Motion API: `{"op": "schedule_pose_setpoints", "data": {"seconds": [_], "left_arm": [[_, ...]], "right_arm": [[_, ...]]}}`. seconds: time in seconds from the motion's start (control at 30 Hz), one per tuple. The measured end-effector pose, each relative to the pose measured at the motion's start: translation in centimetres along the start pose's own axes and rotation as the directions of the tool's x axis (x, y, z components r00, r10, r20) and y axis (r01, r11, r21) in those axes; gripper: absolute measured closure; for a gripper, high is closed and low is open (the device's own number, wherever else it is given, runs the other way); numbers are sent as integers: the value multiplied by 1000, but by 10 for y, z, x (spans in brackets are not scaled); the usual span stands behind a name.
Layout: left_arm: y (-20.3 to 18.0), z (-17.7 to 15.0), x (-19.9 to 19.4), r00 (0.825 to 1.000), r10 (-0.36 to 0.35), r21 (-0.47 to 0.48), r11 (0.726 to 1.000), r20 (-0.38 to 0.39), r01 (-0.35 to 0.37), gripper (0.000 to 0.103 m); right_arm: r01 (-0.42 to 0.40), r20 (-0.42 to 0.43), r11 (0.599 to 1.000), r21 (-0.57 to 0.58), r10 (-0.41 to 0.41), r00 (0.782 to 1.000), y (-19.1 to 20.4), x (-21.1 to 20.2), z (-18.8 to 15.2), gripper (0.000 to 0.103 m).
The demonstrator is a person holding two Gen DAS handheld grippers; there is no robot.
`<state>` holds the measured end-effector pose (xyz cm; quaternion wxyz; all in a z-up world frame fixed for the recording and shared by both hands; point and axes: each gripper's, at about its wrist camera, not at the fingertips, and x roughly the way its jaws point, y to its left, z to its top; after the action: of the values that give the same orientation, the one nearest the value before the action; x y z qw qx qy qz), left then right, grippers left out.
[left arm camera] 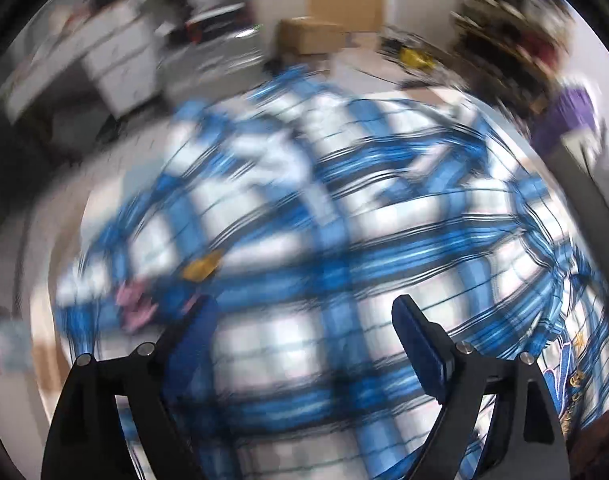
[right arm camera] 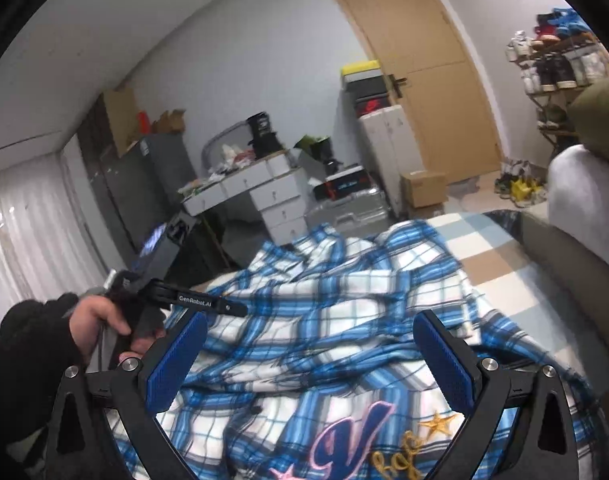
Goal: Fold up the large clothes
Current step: 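Grasp the shirt's collar edge with the left gripper and lift it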
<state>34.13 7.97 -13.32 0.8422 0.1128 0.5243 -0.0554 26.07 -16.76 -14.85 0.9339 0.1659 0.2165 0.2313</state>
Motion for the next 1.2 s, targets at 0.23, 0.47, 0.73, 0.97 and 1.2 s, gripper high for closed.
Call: {"op": "schedule_pose_setpoints", "data": {"seconds": [0.23,0.47,0.73,0.97,1.2], "left_arm": [[-6,8,50,988,62,-39,997,-145,-68,19],[-63,23,45,996,-60,107,992,-63,67,24],[-23,27,69,980,-155,-77,986,-122,147,22],[104,57,56,998,58,-291,955,5,-54,22],[126,91,122,995,-13,-255,967,-102,-14,22]], "right_arm": [[28,-44,984,176,-20,999,-38,6,7,0],[27,-58,975,222,-14,998,-48,6,7,0],[31,-66,971,238,-16,998,-51,3,6,0],[18,-95,966,257,7,995,-50,4,3,0],[11,-143,967,256,27,989,-48,15,-2,0]]}}
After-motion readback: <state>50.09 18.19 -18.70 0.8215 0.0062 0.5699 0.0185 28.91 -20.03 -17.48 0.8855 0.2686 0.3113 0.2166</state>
